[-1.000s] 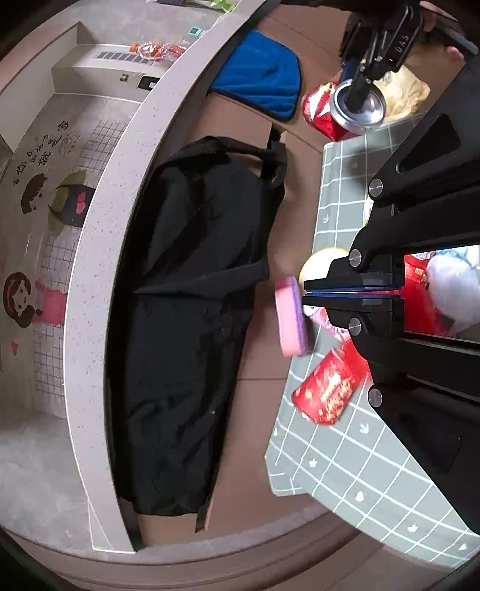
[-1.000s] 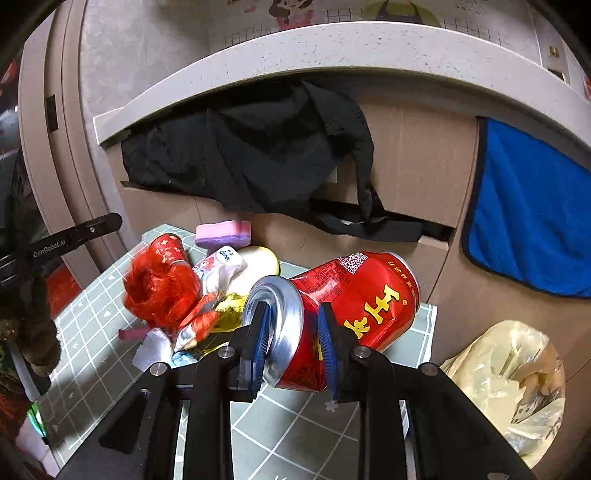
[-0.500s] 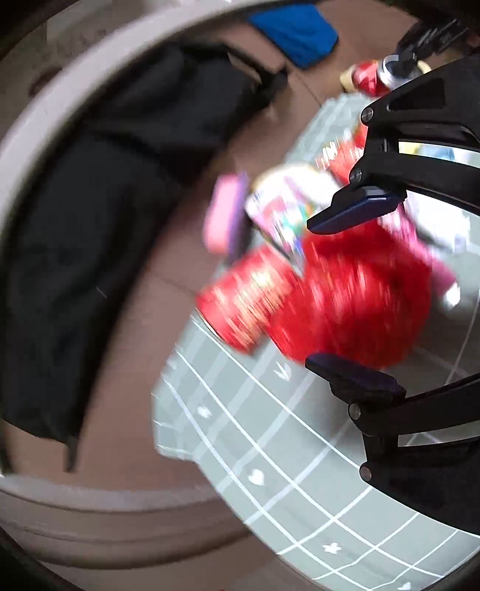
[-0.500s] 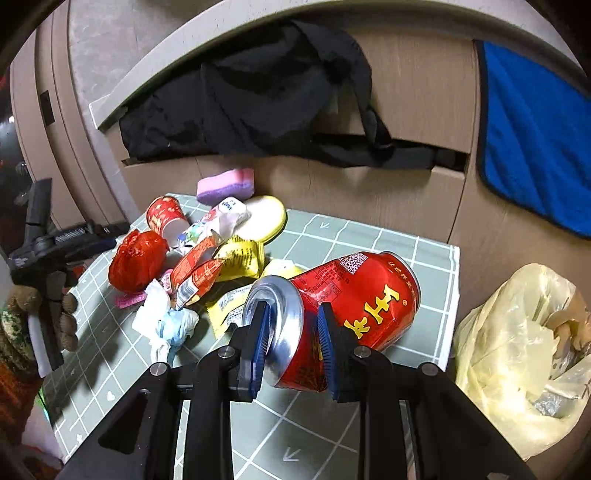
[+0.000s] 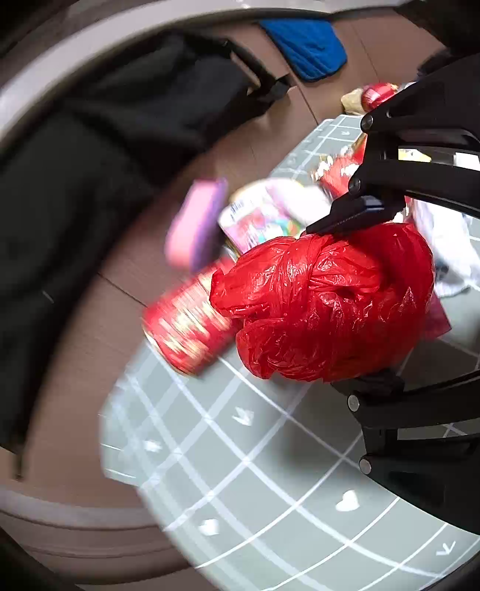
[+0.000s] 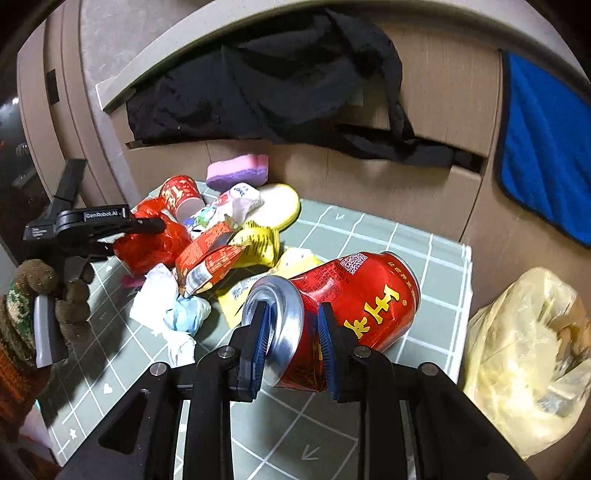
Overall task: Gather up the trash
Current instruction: 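Lift the red bag and red can and carry both toward the yellow-lined bin, then open the right tool over the bin while the left tool drops the red bag in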
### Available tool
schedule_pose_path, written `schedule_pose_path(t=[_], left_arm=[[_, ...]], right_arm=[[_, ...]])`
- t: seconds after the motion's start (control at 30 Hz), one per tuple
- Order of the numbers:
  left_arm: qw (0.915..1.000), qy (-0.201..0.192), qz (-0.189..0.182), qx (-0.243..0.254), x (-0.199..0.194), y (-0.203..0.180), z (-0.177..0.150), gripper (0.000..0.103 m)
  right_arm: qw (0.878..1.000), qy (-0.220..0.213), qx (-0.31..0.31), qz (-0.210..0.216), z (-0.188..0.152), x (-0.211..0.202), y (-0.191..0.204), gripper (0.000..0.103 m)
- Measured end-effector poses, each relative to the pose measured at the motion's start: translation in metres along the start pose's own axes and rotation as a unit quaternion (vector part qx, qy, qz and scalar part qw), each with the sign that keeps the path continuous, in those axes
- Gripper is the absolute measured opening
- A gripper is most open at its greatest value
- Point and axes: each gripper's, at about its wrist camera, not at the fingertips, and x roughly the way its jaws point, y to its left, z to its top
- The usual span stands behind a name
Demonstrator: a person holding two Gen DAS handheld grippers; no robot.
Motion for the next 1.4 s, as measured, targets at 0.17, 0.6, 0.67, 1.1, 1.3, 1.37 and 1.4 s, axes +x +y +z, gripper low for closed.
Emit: schedule_pose_path(t=[0.17, 0.6, 0.67, 1.1, 1.3, 1.37, 1.4], left_arm=[[0.9947, -0.065, 0.01, 0.079, -0.037, -0.051, -0.002, 0.058], [0.9463, -0.175, -0.051, 0.267, -0.117, -0.238, -0.061, 0.058], [0.9439, -0.172, -0.06, 0.276, -0.115, -0.259, -0.069, 0.059], [0.9226, -0.161, -0.128, 0.326, -0.075, -0.383, -0.134, 0.059], [0.9173, -0.145, -0.145, 0.341, -0.053, -0.413, -0.155, 0.059], [0.9175, -0.14, -0.144, 0.344, -0.047, -0.418, -0.159, 0.059], [0.9181, -0.135, -0.142, 0.345, -0.042, -0.421, -0.161, 0.059]], right_arm=[[1.0, -0.025, 0.0, -0.004, 0.013, -0.016, -0.008, 0.023], [0.988, -0.137, 0.003, -0.068, 0.048, -0.126, -0.07, 0.024], [0.986, -0.148, 0.008, -0.081, 0.046, -0.144, -0.086, 0.024], [0.969, -0.169, 0.069, -0.164, -0.001, -0.204, -0.196, 0.024], [0.967, -0.167, 0.084, -0.175, -0.015, -0.204, -0.219, 0.024], [0.966, -0.166, 0.086, -0.178, -0.018, -0.202, -0.224, 0.024], [0.966, -0.166, 0.09, -0.177, -0.02, -0.201, -0.227, 0.024]])
